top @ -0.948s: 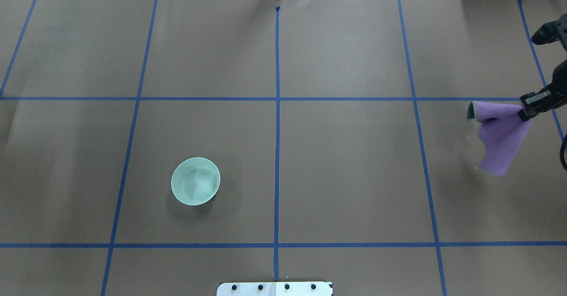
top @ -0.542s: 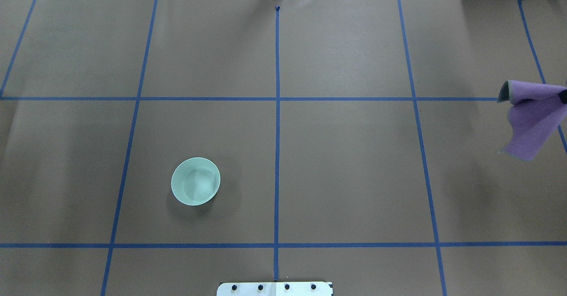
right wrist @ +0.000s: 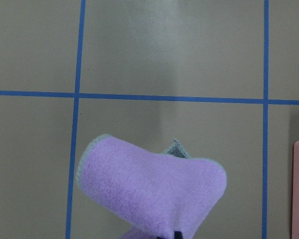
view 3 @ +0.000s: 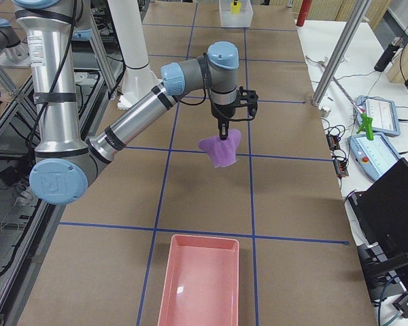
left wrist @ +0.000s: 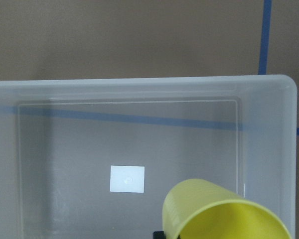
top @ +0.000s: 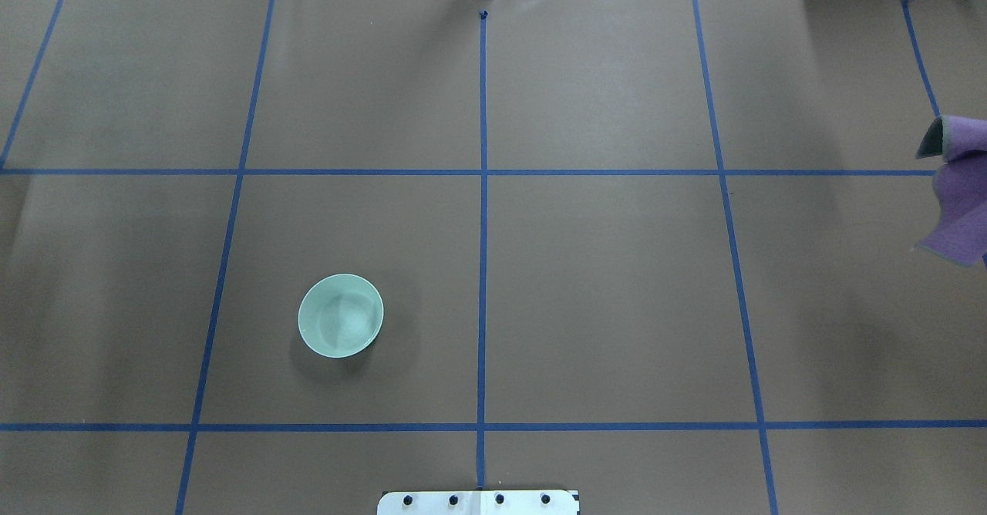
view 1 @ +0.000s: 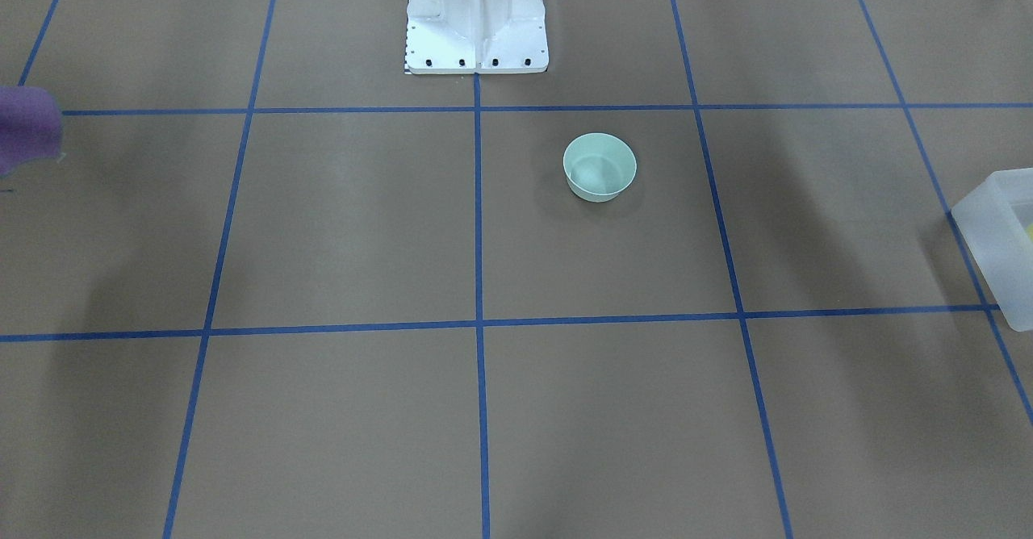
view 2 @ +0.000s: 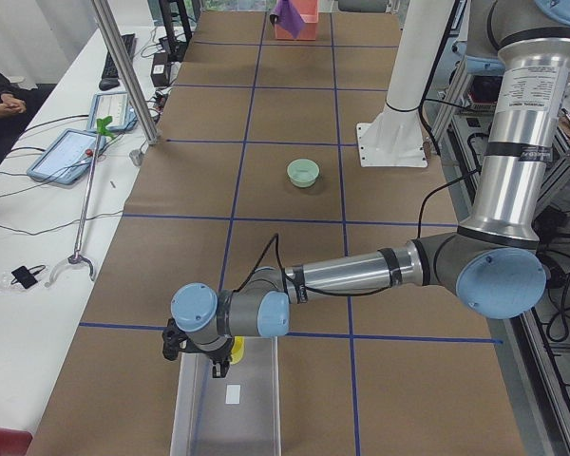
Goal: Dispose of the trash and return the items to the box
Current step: 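Lift the lavender cloth with the right gripper and carry it into the pink bin, then move the left gripper out over the table toward the green bowl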
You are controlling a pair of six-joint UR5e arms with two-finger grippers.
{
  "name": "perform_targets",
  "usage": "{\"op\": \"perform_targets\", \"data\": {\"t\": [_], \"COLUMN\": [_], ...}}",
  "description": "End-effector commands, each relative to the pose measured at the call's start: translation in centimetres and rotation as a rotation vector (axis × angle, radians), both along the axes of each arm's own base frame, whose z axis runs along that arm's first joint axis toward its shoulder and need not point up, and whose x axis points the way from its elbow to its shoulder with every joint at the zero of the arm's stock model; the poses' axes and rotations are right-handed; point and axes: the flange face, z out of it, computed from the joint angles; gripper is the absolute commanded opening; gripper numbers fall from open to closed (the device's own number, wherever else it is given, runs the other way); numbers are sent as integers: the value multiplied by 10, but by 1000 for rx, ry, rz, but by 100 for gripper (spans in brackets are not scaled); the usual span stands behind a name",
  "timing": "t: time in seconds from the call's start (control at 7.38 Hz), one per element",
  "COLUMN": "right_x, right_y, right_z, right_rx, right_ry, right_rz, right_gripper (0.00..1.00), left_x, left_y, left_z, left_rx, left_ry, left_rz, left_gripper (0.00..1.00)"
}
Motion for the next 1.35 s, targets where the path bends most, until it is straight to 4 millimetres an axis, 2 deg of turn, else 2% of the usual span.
{"op": "perform_targets", "data": {"t": [0.0, 0.27, 0.41, 0.54, 0.68, 0.81, 0.95, 1.08, 1.22], "right_x": [20, 43, 50, 66, 96, 124, 147, 164, 178], "right_y": [1, 4, 4, 5, 2, -2, -5, -6, -6], "right_z": [1, 3, 9, 26, 43, 70, 97, 122, 149], "right_rx": [-3, -20, -19, 4, 21, 25, 49, 43, 30], "right_ry": [0, 2, 11, 41, 53, 64, 88, 118, 149], "right_rz": [46, 98, 92, 65, 70, 55, 10, -16, -54], "right_gripper": [0, 0, 0, 0, 0, 0, 0, 0, 0], "left_x": [10, 10, 9, 9, 4, -14, -22, -22, -17], "left_y": [13, 13, 17, 9, -7, -18, -35, -40, -36], "left_z": [15, 13, 14, -7, -45, -74, -129, -196, -257], "left_rx": [-14, 15, 39, 84, 110, 111, 103, 68, -1], "left_ry": [-2, -1, 0, 4, -1, -2, -1, -2, 6], "left_rz": [13, 10, 11, 6, -6, -41, -56, -60, -152], "left_gripper": [0, 98, 98, 98, 98, 98, 98, 98, 99]}}
